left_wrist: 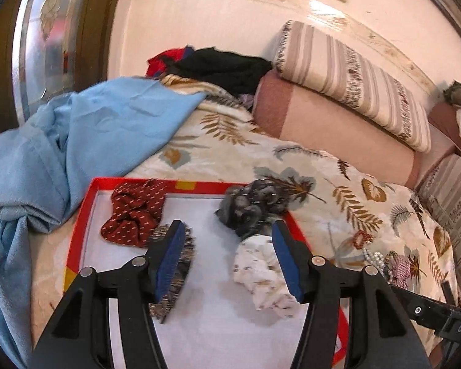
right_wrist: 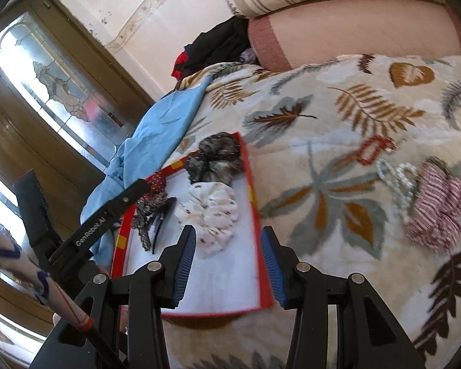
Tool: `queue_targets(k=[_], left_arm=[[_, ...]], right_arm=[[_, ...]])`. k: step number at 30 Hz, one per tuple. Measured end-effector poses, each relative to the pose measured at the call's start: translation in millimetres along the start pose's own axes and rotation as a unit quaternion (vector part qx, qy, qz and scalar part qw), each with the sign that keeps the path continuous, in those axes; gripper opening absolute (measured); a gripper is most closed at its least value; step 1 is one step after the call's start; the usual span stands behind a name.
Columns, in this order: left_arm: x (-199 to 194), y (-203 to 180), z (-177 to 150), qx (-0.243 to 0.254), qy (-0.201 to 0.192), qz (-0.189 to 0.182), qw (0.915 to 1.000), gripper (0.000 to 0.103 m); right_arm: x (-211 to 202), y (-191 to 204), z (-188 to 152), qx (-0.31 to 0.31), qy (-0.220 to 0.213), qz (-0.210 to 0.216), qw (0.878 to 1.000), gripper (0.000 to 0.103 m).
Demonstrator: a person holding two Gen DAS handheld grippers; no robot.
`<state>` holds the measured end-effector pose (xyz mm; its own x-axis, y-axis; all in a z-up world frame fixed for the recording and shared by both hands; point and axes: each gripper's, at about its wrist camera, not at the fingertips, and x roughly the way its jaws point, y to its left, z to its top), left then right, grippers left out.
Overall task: Organize jewelry
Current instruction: 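Move both tools back toward the pink plaid scrunchie on the blanket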
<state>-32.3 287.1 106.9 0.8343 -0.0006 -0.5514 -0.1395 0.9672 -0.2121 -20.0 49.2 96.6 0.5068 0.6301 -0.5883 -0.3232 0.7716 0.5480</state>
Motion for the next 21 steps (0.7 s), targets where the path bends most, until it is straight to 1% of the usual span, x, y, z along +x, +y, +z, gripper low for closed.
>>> queue_targets(k=[4, 10, 13, 17, 21], left_arm=[[-8, -28, -8, 0.034, -0.017, -0.01, 0.9992, 0.061], [-11, -81, -30, 0.097, -0.011, -0.033, 0.9947, 0.062], [-11, -112, -47, 0.133, -0.001, -0.048, 0.99, 0.062], [-9, -149, -72, 0.163, 0.029, -0.081, 0.9828, 0.062], [-6, -186, -98, 0.197, 0.062, -0.109, 0.9723, 0.062]], right_arm=[[-22, -25, -5, 0.017, -0.011, -0.008, 1.0, 0.048], [-62, -79, -11, 0.057, -0.036, -0.032, 0.997, 0.048], [-81, -106, -14, 0.079, -0.048, -0.048, 0.995, 0.048], [-101, -141, -19, 0.104, -0.059, -0.07, 0.99, 0.048], [-112, -178, -21, 0.145, -0.07, -0.085, 0.983, 0.049]])
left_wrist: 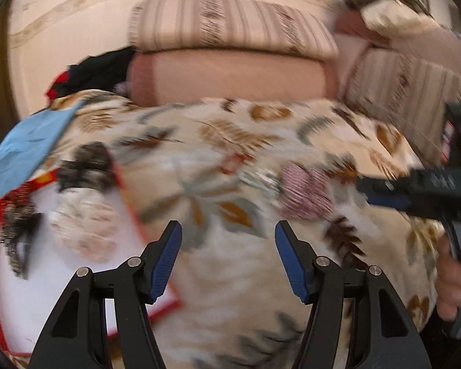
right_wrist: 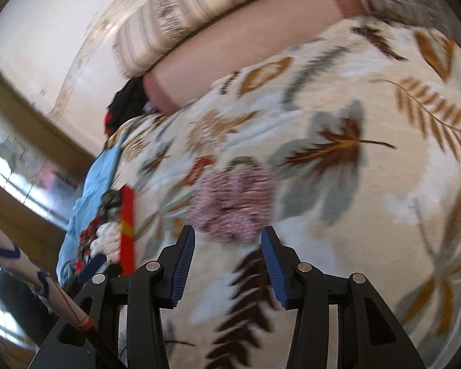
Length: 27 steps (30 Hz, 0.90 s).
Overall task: Organize jewelry
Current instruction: 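Move both tools back toward the pink plaid scrunchie on the blanket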
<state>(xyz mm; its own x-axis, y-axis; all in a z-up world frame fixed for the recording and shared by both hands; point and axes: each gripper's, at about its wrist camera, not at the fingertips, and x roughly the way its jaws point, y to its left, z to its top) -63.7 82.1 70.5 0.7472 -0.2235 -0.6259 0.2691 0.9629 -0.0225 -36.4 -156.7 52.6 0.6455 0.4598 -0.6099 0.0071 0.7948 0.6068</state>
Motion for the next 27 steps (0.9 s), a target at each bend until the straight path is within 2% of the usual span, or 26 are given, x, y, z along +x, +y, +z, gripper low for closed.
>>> queue_targets(k=[2, 4, 7, 11, 14, 17, 20, 21, 22, 24, 25, 27], left_arm=[[6, -13, 0, 0.001, 0.015, -0.021, 0.9997, 0.062], [11, -23, 4, -0.008, 0.026, -0.044, 0.9986, 0.068], [17, -32, 13, -0.019, 0.022, -0.054, 0.9981, 0.075], [41, -45, 26, -0.025, 0.042, -0.059, 0.9971, 0.076], [65, -63, 35, -0.012, 0.067, -0.054, 0.9962, 0.076], [82, -88, 42, 0.027, 0.063, -0.021, 0.9974, 0.076], [102, -102, 44, 0.044, 0.068, 0.011, 0.9966, 0.076], [110, -104, 44, 0.04, 0.077, 0.014, 0.9961, 0.071], [117, -104, 44, 0.035, 0.085, 0.02, 0.9956, 0.047], [125, -100, 42, 0.023, 0.096, 0.026, 0.9948, 0.027], [123, -97, 41, 0.018, 0.087, 0.034, 0.9955, 0.018], [118, -90, 41, 0.009, 0.08, 0.028, 0.9963, 0.008]], right_arm=[[-3, -14, 5, 0.024, -0.006, 0.004, 1.0, 0.049], [-7, -26, 10, 0.041, -0.012, 0.008, 0.999, 0.049], [-12, -37, 16, 0.063, -0.018, 0.019, 0.998, 0.05], [-21, -49, 20, 0.084, -0.021, 0.034, 0.996, 0.051], [-28, -52, 23, 0.094, -0.022, 0.046, 0.994, 0.051], [-34, -55, 28, 0.099, -0.029, 0.054, 0.993, 0.053], [-40, -58, 30, 0.102, -0.038, 0.053, 0.993, 0.054], [-41, -59, 31, 0.102, -0.039, 0.052, 0.993, 0.055], [-41, -60, 32, 0.103, -0.04, 0.051, 0.993, 0.055], [-42, -62, 33, 0.106, -0.039, 0.052, 0.992, 0.055], [-42, -63, 34, 0.107, -0.039, 0.052, 0.992, 0.055], [-42, -64, 35, 0.108, -0.04, 0.052, 0.992, 0.055]])
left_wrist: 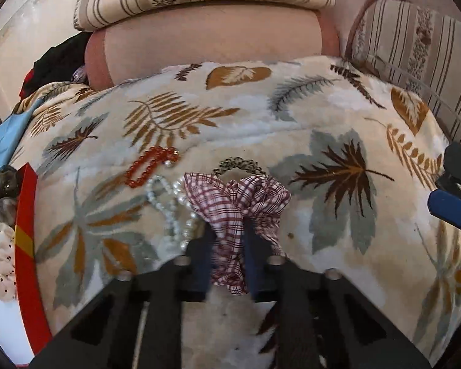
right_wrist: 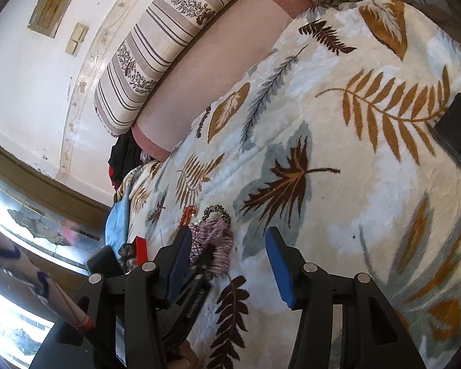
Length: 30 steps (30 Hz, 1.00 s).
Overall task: Organize jewelry
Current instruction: 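Move both tools back toward the pink plaid scrunchie on the blanket, then grasp the pink plaid scrunchie with left tool while right grasps leopard-print beaded bracelet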
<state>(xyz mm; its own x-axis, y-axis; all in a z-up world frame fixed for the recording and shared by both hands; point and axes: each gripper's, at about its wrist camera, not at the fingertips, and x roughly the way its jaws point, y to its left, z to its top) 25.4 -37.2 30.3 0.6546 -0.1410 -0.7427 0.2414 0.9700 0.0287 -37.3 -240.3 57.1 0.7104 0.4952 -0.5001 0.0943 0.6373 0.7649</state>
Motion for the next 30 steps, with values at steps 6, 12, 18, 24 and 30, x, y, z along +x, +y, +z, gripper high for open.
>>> queue_targets(k=[6, 12, 18, 24, 30], left_arm=[[-47, 31, -2, -0.023, -0.028, -0.031, 0.9989, 0.006], [-79, 75, -16, -0.053, -0.033, -0.039, 0.9973, 0.006], [-76, 106, -22, -0.084, -0.034, -0.061, 0.994, 0.006], [-56, 111, -25, -0.088, -0.011, -0.066, 0.9939, 0.006], [-35, 99, -23, -0.06, 0.004, -0.037, 0.9975, 0.016]], right_arm=[[3, 4, -1, -0.011, 0.001, -0.008, 1.0, 0.055], [24, 8, -1, -0.024, 0.018, -0.028, 0.999, 0.055], [69, 23, 4, -0.063, 0.059, -0.038, 0.996, 0.048], [122, 50, 3, -0.157, 0.079, -0.089, 0.98, 0.037], [164, 60, -2, -0.223, 0.087, -0.142, 0.96, 0.027]])
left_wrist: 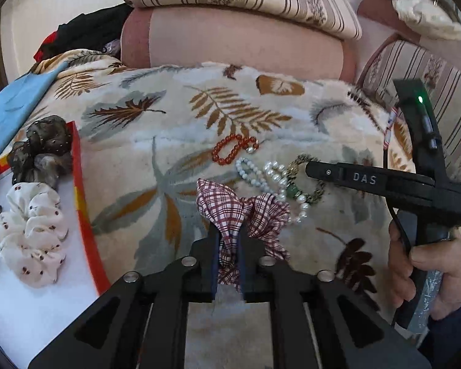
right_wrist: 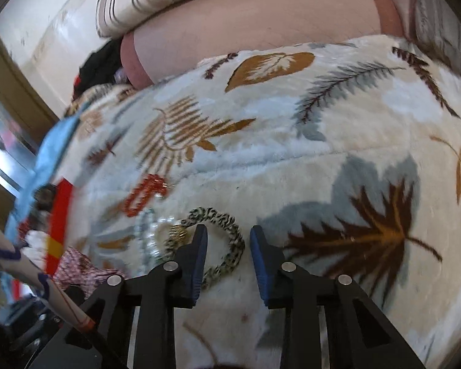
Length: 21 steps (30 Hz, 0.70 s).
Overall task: Organize jewelry
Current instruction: 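Grasp the pink plaid scrunchie with left tool while right grasps leopard-print beaded bracelet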
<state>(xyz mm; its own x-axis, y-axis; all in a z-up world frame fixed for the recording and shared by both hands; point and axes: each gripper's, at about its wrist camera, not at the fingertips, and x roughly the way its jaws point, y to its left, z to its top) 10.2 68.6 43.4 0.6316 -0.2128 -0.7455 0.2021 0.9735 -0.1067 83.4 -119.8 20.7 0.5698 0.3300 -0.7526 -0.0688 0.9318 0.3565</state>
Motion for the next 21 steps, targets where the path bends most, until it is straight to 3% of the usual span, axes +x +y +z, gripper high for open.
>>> queue_targets(k=[1, 3, 4, 7, 16, 21], left_arm=[[5, -1, 0, 0.001, 0.005, 0.002, 1.0, 0.022], [14, -3, 0, 0.006, 0.012, 0.003, 0.9999, 0.023], [18, -5, 1, 0.01, 0.013, 0.005, 0.9999, 0.023], [21, -7, 2, 0.015, 0.007, 0.003, 0.9999, 0.009], [-14, -2, 15, 0.002, -0.071, -0.014, 0.9974, 0.008], [-10, -3, 16, 0.006, -0.066, -0.008, 0.9978, 0.008]], right_arm=[[3, 0, -1, -0.003, 0.0, -0.002, 1.0, 0.024], [3, 1, -2, -0.02, -0.007, -0.02, 1.0, 0.01], [2, 1, -1, -0.023, -0.007, -0.022, 0.999, 0.008], [-12, -7, 0, 0.002, -0.017, -0.003, 1.0, 0.007], [-83, 0, -2, 0.009, -0.098, 0.054, 0.994, 0.007], [-89, 8, -5, 0.001, -0.106, 0.063, 0.992, 0.007]])
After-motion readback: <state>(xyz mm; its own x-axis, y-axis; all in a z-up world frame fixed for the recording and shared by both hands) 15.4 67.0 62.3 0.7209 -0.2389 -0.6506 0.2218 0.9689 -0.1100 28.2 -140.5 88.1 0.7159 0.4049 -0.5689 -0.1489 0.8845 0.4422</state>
